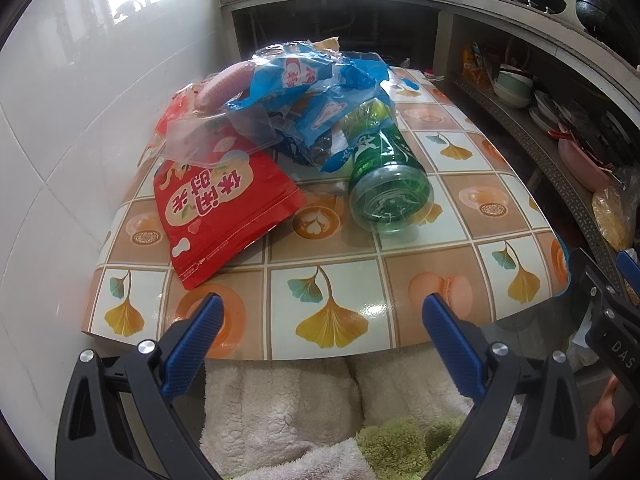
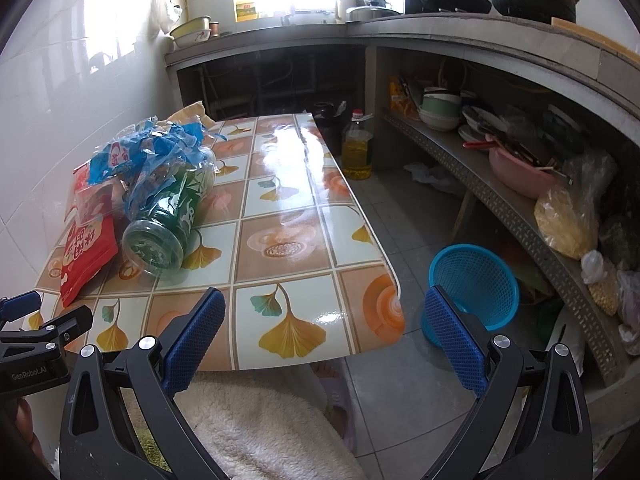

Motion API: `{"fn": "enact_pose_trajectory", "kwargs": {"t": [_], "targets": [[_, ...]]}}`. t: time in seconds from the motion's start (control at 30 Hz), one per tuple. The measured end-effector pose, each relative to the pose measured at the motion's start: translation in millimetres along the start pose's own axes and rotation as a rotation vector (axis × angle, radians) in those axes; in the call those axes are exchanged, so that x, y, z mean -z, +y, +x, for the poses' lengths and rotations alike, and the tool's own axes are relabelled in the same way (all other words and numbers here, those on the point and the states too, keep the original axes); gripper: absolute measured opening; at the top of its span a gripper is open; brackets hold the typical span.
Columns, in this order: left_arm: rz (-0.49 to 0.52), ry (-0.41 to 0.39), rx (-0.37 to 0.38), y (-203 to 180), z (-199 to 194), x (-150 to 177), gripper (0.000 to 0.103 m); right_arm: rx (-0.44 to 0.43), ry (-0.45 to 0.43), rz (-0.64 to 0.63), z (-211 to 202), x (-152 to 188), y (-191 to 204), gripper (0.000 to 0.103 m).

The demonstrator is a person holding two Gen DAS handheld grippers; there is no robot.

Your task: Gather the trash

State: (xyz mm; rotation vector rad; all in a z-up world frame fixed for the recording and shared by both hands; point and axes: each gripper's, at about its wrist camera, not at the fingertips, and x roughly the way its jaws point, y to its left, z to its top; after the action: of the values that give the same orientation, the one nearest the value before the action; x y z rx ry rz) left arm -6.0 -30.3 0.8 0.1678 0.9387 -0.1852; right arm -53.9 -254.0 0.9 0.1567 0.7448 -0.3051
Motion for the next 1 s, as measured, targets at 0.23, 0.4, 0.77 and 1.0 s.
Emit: {"fn": "enact_pose_trajectory", "kwargs": {"t": [0.23,0.4,0.77,1.0], "targets": [[-0.006,0.004,-0.002,1.6,1.9,0.6,0.097,-0.002,0.004,-0.004,0.7,0.4,0.9,0.095],[-0.023,0.006,-0.002,6.5,5.7,-2.3,0.097,-0.004,0.01,-0.025,7.7,1.2,7.9,0.095],[-0.116,-0.11,-0.009,61.5,1.9,-31.9,0.097,-0.056,-0.101,-0.155,17.8,-44.6,31.8,0.095],[-0.194,-0.275,0.074,123.9,0.1,-71.2,0.097,-0.229,-0.175,-0.181,30.4,-82.4,61.5,0.095]]}}
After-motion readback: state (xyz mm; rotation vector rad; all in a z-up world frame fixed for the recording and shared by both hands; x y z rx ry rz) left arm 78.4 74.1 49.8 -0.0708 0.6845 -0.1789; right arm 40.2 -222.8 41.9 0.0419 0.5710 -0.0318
